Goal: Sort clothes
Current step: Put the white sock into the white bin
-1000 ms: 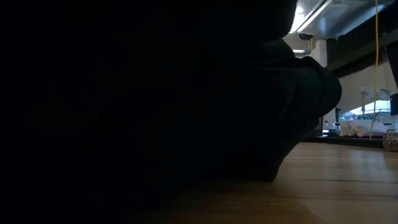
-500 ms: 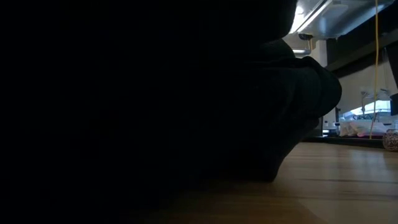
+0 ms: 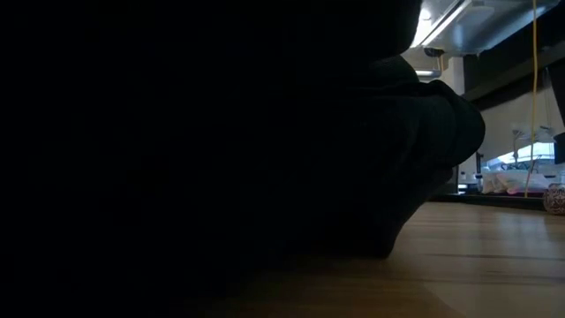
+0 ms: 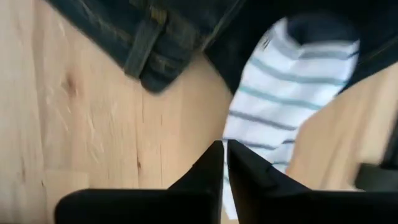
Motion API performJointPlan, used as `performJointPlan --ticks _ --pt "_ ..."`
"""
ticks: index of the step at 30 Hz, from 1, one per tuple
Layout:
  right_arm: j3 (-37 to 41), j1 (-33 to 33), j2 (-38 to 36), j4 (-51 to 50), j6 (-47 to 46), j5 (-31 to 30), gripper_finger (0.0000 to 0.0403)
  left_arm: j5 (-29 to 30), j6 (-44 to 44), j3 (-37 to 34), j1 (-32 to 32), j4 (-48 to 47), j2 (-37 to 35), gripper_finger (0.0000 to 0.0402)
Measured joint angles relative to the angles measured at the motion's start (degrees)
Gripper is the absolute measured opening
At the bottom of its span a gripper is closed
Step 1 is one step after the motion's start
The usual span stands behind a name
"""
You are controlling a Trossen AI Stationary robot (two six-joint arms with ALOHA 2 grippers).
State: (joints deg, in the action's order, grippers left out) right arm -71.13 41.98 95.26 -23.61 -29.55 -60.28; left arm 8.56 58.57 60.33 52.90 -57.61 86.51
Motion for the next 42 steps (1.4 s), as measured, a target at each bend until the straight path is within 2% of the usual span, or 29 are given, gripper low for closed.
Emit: performJointPlan --ticks 5,14,20,22,24,29,31,35,38,42 --pt "0.0 0.0 0.0 0.0 0.1 -1.5 0.0211 -3.7 -0.7 -0.3 -1.3 0.6 3.5 0.0059" --pt "0.0 0.0 0.1 0.1 -2.1 0.1 0.0211 -3.4 -4.8 -1.9 -1.4 5.6 5.6 0.0172" --pt "0.0 0.0 0.6 0.8 -2.4 3.9 0.0211 -5.0 -8.1 -6.4 -2.0 10.6 9.2 0.0203" --pt "0.0 0.0 0.6 0.8 -2.4 3.9 0.0211 -8.7 -9.7 -6.4 -2.5 10.5 10.4 0.0195" --pt "0.0 0.0 0.6 1.1 -2.4 3.8 0.0211 -10.5 -11.4 -6.2 -2.5 11.5 10.8 0.0168" --pt "0.0 0.0 0.6 1.7 -2.4 3.7 0.0211 -12.0 -15.2 -4.5 -2.4 13.6 9.6 0.0047" --pt "0.0 0.0 0.6 2.9 -1.9 3.8 0.0211 -12.1 -16.1 -3.5 -2.4 13.4 8.5 0.0013" --pt "-1.3 1.1 0.6 5.0 0.9 3.8 0.0211 -10.6 -20.0 -2.5 -2.3 13.5 4.3 0.0011" --pt "-2.3 1.9 0.6 8.9 5.4 4.1 0.0211 -9.0 -19.6 -1.7 -2.9 13.3 -0.7 0.0003" --pt "-2.5 2.4 0.6 15.9 13.5 4.7 0.0211 -1.7 -20.1 0.3 -3.8 13.3 -8.1 0.0004"
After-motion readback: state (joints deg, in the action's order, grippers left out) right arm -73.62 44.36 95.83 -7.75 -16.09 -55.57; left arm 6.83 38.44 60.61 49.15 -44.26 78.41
